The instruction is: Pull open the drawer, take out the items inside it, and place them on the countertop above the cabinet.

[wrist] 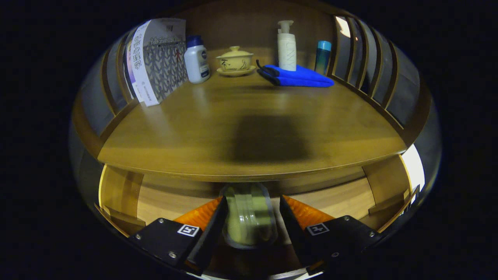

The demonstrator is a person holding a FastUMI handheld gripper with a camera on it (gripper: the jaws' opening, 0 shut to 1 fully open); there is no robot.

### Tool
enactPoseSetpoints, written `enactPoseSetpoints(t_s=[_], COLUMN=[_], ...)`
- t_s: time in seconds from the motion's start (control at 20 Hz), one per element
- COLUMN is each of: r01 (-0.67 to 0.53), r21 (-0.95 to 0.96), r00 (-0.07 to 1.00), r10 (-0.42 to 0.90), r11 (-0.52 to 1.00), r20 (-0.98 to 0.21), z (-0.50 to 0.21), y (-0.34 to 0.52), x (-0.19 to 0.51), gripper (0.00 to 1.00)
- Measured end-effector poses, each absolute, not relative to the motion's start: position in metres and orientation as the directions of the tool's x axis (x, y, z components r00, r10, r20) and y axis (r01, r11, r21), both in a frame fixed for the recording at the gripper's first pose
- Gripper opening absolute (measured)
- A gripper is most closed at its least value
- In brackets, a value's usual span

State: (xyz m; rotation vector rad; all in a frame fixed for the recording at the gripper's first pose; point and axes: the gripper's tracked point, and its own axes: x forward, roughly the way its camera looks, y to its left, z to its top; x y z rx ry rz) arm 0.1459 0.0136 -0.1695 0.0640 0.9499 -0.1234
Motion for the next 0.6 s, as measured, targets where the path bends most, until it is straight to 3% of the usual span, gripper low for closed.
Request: enactPoseSetpoints(t_s=[0.15,0.45,0.6], r01=[0.127,0.12,0.122], r21=[-0.003,0.03,0.039], r00=[0.545,0.548,0.565], r10=[-0.073,-0.041,-0.037], r11=[0.992,0.992,0.992], r20=[-0.835,-0.835,-0.824], z=[-0.172,-0.173,-0.169], y=[0.017,0.026,0.028], x=[0.143,0.147,0.148], gripper=[0.72,0.25,0.2])
